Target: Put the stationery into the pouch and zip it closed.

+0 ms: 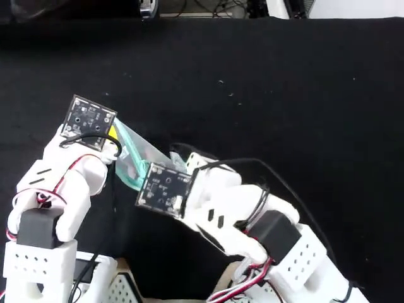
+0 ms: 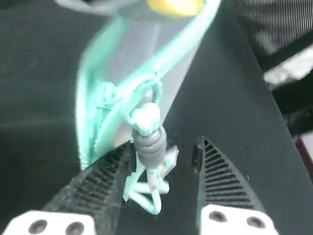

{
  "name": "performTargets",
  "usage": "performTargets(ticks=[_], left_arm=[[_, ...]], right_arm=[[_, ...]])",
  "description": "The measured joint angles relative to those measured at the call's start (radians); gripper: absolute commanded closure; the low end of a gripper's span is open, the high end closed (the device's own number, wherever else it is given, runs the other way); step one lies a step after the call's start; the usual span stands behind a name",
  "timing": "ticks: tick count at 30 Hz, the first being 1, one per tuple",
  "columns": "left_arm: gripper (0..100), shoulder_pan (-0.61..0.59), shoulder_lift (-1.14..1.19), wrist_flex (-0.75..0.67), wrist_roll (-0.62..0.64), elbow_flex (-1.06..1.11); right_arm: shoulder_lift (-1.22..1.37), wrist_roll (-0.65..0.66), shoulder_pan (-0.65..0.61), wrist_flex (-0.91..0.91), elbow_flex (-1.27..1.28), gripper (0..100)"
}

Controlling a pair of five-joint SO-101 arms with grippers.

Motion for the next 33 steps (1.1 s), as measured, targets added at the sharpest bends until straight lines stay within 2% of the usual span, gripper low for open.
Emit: performTargets(ticks=[10,15,18,25,28,33], left_arm=[[97,0.095,0.0,-0.002,0.026,0.0],[97,0.115,0.0,-0.002,0.025,0.0],[97,0.118,0.0,-0.002,0.028,0.0],[97,0.118,0.002,-0.002,0.029,0.021],[97,0.118,0.002,-0.002,0.032,0.021],[97,0.118,0.002,-0.002,0.035,0.021]], right_arm=[[0.0,0.002,-0.009,0.002,0.0,79.7],[0.0,0.009,-0.026,0.003,0.0,92.0],[0.0,0.069,-0.08,0.02,0.0,98.5],[-0.002,0.117,-0.163,0.126,-0.112,98.6],[-0.002,0.112,-0.146,0.18,-0.183,98.6],[-0.002,0.103,-0.021,0.178,-0.244,98.6]])
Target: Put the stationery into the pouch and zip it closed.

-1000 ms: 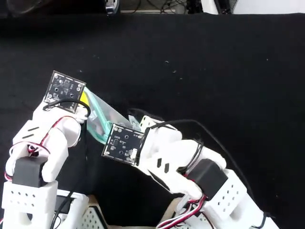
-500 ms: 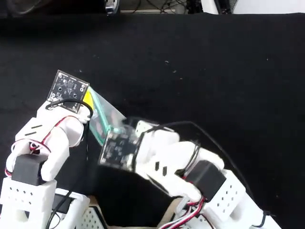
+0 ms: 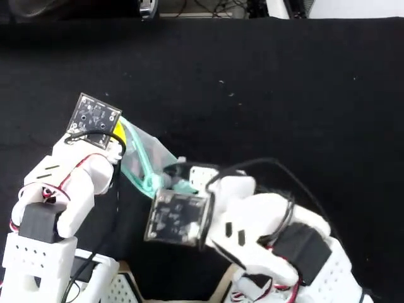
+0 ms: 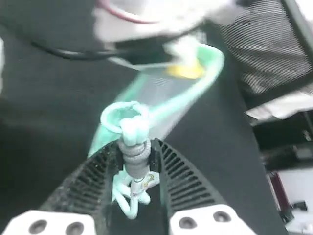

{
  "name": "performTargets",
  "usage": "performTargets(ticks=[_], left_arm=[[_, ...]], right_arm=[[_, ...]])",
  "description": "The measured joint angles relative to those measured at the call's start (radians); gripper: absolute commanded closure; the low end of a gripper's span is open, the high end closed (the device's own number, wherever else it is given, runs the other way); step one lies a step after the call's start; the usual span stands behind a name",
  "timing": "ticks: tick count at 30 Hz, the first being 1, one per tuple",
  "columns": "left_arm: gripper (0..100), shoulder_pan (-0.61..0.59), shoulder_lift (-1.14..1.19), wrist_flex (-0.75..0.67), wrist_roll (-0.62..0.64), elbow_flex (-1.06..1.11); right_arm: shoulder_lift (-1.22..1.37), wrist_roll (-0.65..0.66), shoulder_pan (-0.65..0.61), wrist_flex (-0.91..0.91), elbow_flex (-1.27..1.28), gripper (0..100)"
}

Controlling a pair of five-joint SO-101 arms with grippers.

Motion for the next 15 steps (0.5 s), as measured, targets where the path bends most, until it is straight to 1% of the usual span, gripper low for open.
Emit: performTargets(ticks=[3,6,10,12,15], left_arm=[[97,0.0,0.0,0.006,0.0,0.0],[94,0.0,0.0,0.061,0.008,-0.023],[84,-0.015,0.003,0.187,0.13,-0.121],[83,-0.048,0.005,0.255,0.18,-0.166],[83,-0.115,-0.037,0.322,0.216,-0.19]], right_arm=[[0.0,-0.048,0.034,-0.04,-0.002,98.6],[0.002,-0.063,0.066,-0.086,-0.002,98.6],[0.018,-0.066,0.11,-0.126,-0.002,98.6],[0.052,-0.066,0.132,-0.137,-0.002,98.6],[0.114,-0.066,0.152,-0.169,-0.002,98.6]])
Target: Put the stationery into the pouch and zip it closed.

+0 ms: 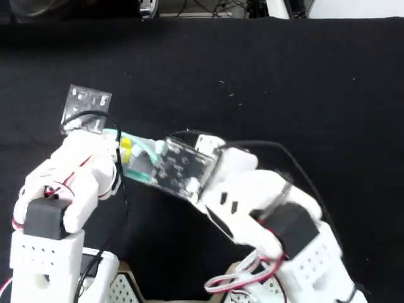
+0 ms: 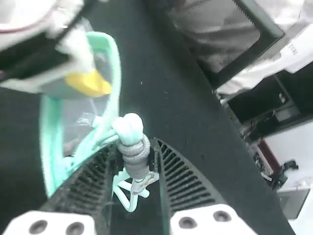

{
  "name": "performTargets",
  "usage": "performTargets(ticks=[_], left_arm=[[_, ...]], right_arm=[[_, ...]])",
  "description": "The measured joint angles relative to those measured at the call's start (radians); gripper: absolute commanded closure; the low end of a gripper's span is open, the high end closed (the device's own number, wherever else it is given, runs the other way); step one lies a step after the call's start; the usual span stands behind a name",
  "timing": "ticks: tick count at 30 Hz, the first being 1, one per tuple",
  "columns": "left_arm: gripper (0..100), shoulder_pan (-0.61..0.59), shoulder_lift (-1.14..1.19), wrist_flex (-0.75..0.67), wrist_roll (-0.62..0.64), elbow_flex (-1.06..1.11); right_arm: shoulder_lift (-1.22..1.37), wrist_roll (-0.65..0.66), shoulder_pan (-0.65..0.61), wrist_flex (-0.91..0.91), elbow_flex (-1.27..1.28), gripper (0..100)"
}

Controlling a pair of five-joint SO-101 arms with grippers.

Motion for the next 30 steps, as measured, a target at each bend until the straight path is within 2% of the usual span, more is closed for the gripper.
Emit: performTargets(ticks=[7,10,12,14,20,25,30], left_arm=[[83,-0.15,-0.264,0.021,0.055,-0.008],[82,-0.181,-0.413,-0.02,0.095,0.005],[78,-0.189,-0.499,-0.055,0.11,0.034],[75,-0.189,-0.563,-0.095,0.118,0.08],[75,-0.183,-0.69,-0.127,0.121,0.186],[79,-0.061,-0.697,-0.133,0.031,0.282],[79,-0.043,-0.661,-0.275,0.017,0.431]], right_arm=[[0.106,0.0,0.031,-0.101,-0.003,98.6],[0.115,-0.002,0.034,-0.109,-0.003,98.6],[0.117,-0.003,0.034,-0.109,-0.003,98.6],[0.117,-0.002,0.034,-0.109,-0.003,98.6],[0.126,-0.021,0.051,-0.114,-0.058,98.6],[0.127,-0.11,0.112,-0.126,-0.164,98.6],[0.127,-0.117,0.117,-0.064,-0.175,98.6]])
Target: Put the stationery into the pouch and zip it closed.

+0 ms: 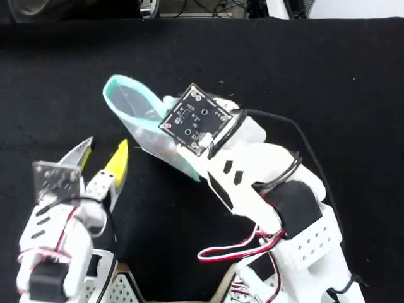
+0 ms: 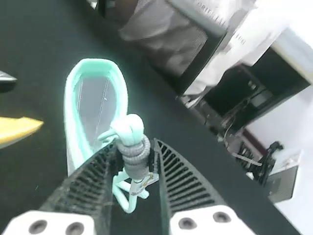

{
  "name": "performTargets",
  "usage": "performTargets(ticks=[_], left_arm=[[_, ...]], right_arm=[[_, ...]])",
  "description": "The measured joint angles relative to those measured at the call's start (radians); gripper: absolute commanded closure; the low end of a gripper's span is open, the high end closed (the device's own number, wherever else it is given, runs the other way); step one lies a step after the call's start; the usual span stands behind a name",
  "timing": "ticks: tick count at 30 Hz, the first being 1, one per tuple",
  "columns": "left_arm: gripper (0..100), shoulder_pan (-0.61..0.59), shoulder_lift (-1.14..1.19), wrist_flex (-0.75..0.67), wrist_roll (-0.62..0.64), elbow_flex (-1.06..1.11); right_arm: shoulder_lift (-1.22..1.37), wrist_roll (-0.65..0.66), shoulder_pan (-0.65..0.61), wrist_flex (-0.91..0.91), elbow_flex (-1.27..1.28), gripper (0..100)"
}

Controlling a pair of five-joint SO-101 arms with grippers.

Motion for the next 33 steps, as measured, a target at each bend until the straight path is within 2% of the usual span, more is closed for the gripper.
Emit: performTargets(ticks=[3,7,12,18,21,26,30,33], left_arm=[[78,0.002,0.035,-0.106,0.029,0.083],[76,0.0,0.074,-0.213,0.081,0.12],[76,-0.008,0.109,-0.293,0.16,0.12],[76,-0.011,0.147,-0.331,0.18,0.12],[75,-0.011,0.146,-0.236,0.18,0.077],[75,-0.011,0.055,0.051,0.146,-0.127],[75,-0.005,-0.049,0.203,0.055,-0.224],[75,0.081,-0.094,0.255,0.015,-0.238]], right_arm=[[0.0,0.002,-0.006,0.069,-0.011,98.6],[-0.002,0.044,-0.091,0.166,-0.051,98.6],[-0.003,0.051,-0.215,0.264,-0.155,98.6],[0.043,0.051,-0.235,0.276,-0.255,98.6],[0.092,0.051,-0.17,0.262,-0.267,98.6],[0.196,0.051,-0.055,0.181,-0.269,98.6],[0.259,0.049,-0.04,0.15,-0.269,98.6],[0.275,0.049,-0.04,0.146,-0.269,98.6]])
